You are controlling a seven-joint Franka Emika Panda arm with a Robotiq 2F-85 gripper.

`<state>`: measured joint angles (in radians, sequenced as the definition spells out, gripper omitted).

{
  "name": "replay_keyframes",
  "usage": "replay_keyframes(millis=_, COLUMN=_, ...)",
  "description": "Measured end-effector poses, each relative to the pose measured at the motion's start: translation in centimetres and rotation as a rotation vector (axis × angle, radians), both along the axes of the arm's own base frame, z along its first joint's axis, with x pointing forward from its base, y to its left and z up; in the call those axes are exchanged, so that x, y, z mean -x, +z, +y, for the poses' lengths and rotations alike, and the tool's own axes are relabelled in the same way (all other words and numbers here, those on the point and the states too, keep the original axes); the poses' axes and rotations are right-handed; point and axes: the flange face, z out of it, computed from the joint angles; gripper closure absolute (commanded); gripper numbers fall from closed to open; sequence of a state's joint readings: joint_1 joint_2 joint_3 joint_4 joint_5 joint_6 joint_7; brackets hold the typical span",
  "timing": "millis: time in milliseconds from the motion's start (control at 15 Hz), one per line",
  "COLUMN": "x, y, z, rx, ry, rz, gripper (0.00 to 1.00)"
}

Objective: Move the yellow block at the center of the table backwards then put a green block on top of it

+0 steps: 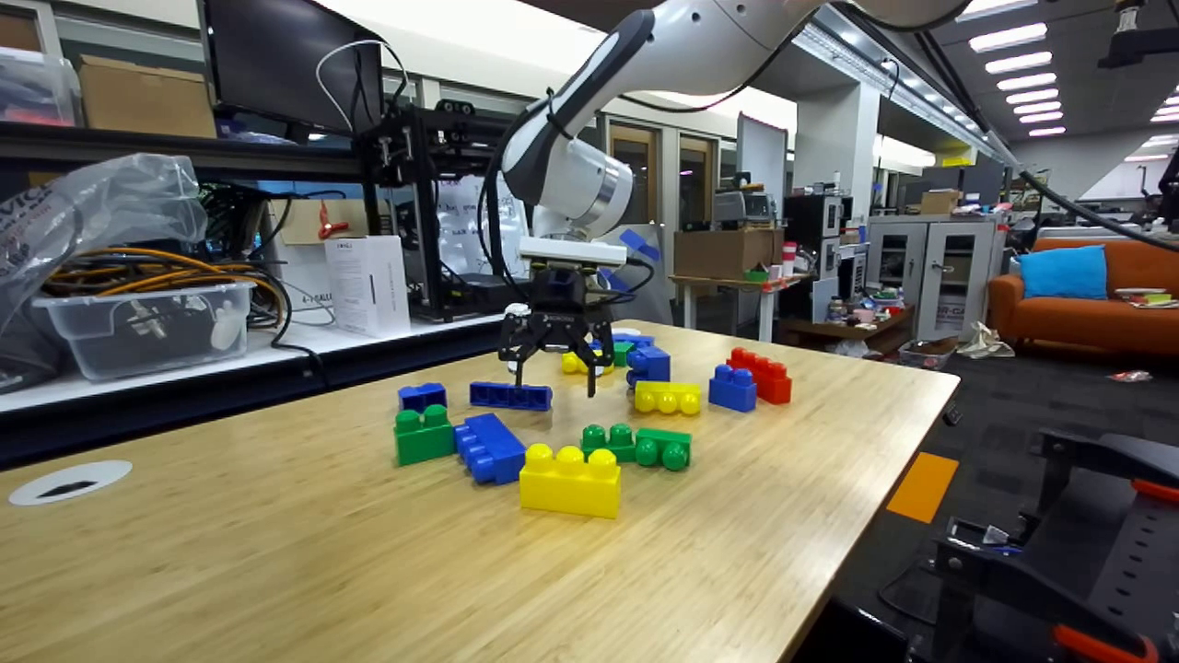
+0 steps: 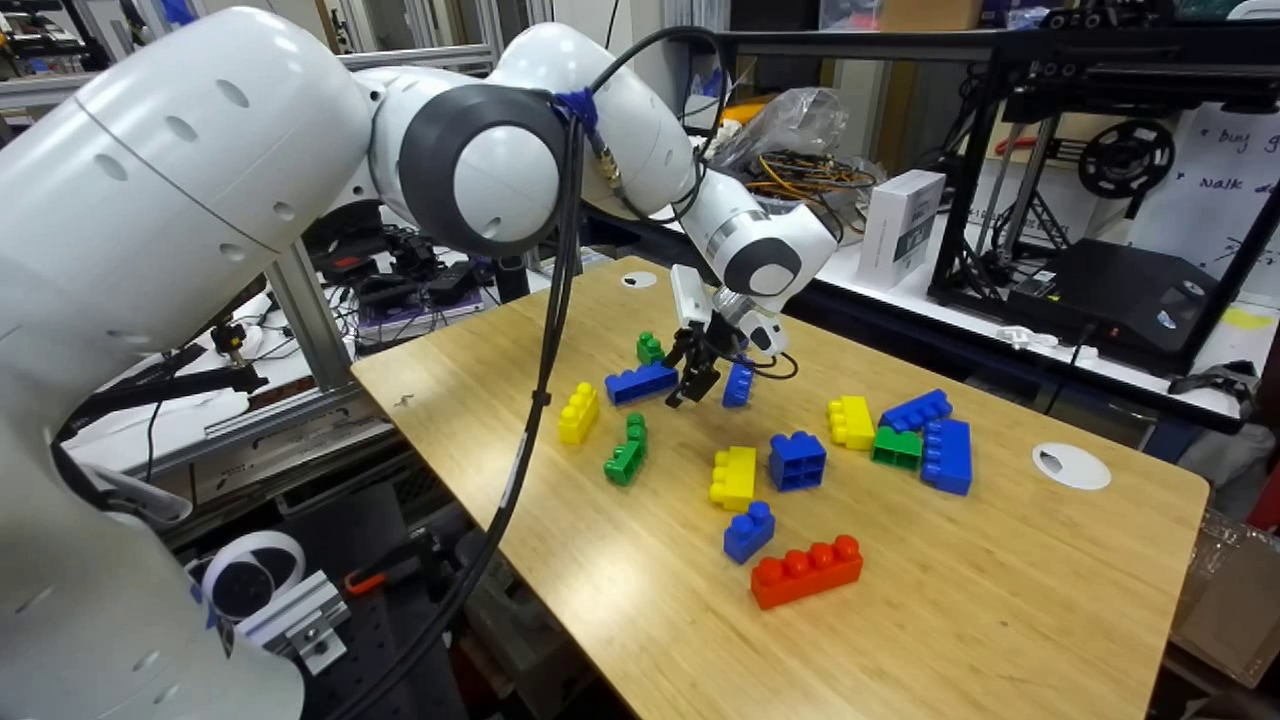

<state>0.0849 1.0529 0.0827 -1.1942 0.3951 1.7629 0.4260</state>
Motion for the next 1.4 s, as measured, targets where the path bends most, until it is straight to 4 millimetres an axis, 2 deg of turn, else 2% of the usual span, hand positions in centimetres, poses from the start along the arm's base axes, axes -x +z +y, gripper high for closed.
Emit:
replay_keyframes(millis=333, x=0.4, y=-2.1, z=0.1, rx=0.004, ry=0.005, rz=0.037, gripper=0.00)
replay_keyframes(millis=1067, x=2.3, y=-2.5, z=-0.3, rx=0.022, ry=0.035, rz=0.199, gripper=0.00)
replay_keyframes(millis=1400, x=3.0, y=-4.5, z=-0.2, rx=0.025, ry=0.045, rz=0.220, gripper=0.00)
